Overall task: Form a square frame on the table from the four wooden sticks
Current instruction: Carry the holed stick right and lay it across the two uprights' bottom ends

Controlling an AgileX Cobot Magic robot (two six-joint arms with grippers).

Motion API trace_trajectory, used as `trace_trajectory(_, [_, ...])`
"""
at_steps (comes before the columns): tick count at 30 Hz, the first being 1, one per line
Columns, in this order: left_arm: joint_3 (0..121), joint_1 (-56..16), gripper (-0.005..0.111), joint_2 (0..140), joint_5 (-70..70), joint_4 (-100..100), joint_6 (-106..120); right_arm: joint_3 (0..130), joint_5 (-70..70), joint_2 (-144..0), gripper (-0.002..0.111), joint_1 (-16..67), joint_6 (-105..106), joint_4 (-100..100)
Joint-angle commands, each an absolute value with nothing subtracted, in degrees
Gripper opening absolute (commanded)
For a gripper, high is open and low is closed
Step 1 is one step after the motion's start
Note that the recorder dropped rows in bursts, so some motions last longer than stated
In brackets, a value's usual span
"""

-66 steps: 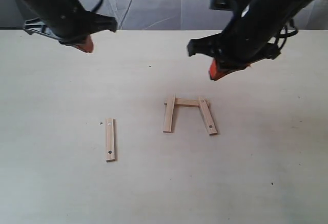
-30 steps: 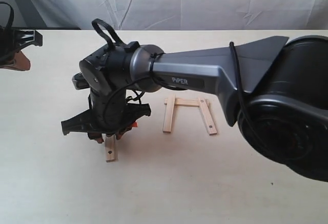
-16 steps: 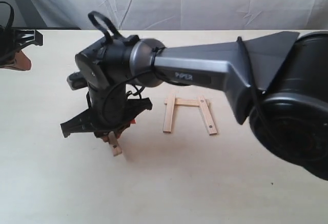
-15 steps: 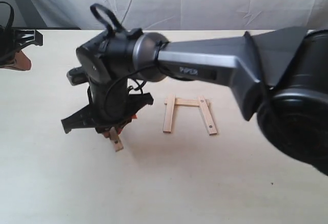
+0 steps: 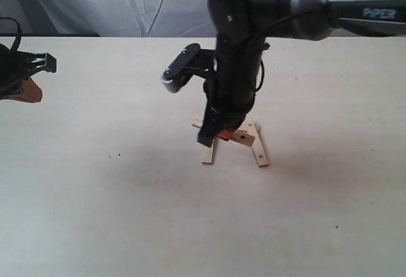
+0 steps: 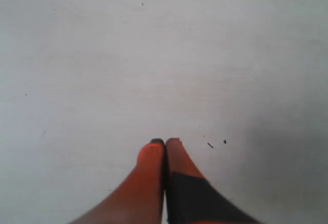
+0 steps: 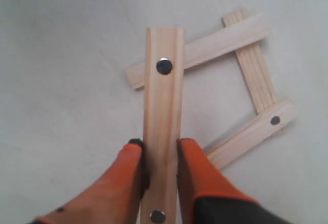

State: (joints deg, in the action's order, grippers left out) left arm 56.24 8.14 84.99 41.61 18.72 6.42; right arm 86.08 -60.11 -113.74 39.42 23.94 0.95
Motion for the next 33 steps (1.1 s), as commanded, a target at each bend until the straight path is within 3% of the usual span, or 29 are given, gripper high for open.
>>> trace_trajectory(1, [55.38, 8.45, 0.000, 84.39, 41.03, 20.06, 6.75, 79.37, -55.01, -110.47, -0.001, 34.17, 45.76, 9.12])
trace_trajectory(22, [55.38, 8.45, 0.000, 84.39, 40.48, 21.63, 9.29, 69.57, -39.21, -110.92, -0.001, 32.65, 57.34, 8.38])
trace_trajectory(33, [55.29, 8.45, 0.000, 84.39, 40.21, 21.63, 9.42, 69.53, -39.49, -112.89, 0.001, 32.75, 58.73, 8.02])
